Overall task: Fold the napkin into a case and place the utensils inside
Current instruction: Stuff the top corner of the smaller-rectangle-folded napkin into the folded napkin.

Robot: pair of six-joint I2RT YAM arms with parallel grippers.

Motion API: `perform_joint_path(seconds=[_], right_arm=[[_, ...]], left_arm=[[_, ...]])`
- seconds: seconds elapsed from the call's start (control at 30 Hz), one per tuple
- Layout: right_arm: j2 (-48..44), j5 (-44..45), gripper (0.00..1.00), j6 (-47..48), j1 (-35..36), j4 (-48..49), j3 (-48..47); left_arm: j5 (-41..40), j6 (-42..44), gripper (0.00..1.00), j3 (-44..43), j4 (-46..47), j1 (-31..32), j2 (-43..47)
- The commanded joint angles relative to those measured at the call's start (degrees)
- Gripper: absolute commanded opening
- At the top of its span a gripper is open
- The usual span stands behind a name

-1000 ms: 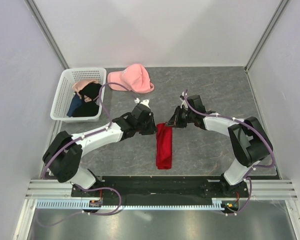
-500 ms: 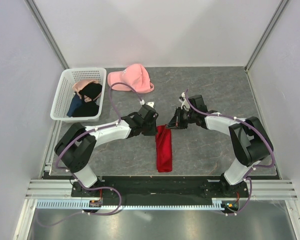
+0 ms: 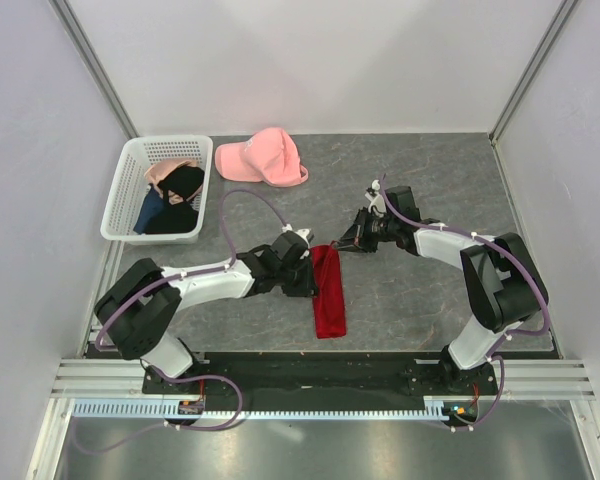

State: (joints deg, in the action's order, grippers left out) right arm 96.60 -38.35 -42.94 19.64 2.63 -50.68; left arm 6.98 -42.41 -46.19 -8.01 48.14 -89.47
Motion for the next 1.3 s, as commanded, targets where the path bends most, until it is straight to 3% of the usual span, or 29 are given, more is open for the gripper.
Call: perform_joint_path(seconds=[0.0,0.33,0.47,0.57,0.67,0.87,1.27], right_arm=[[-1.15,-1.03,0.0,-1.01,-0.04,1.94,-1.36],[-1.15,-0.68,0.0,-0.83,-0.04,1.15,-1.36],[-1.33,-0.15,0.0,-0.13,-0.04,0.62,-0.3],[-0.97,-0.06,0.0,-0.04,0.14,0.88,0.05],[-0.27,0.03,0.0,-0.3,0.31,1.5,0.05],[0.08,-0.5,0.0,-0.92,0.4,1.94,-0.3],[0.17,-0.85,0.0,-0.65,0.4,2.02,0.31]], left_arm=[[4.09,-3.99,0.15,1.37,4.41,3.18,1.41],[2.6,-6.54,0.15,3.13,2.75,6.18,2.46],[-4.84,-4.71,0.16,0.68,-2.87,4.95,5.88],[-11.7,-1.46,0.25,-3.53,-7.19,3.28,7.29],[-16.72,2.76,0.31,-7.84,-7.72,1.96,5.11],[-26.48,14.19,0.3,-14.61,-4.21,1.87,-3.51],[-27.55,19.39,0.34,-17.61,-0.08,1.87,-11.95]])
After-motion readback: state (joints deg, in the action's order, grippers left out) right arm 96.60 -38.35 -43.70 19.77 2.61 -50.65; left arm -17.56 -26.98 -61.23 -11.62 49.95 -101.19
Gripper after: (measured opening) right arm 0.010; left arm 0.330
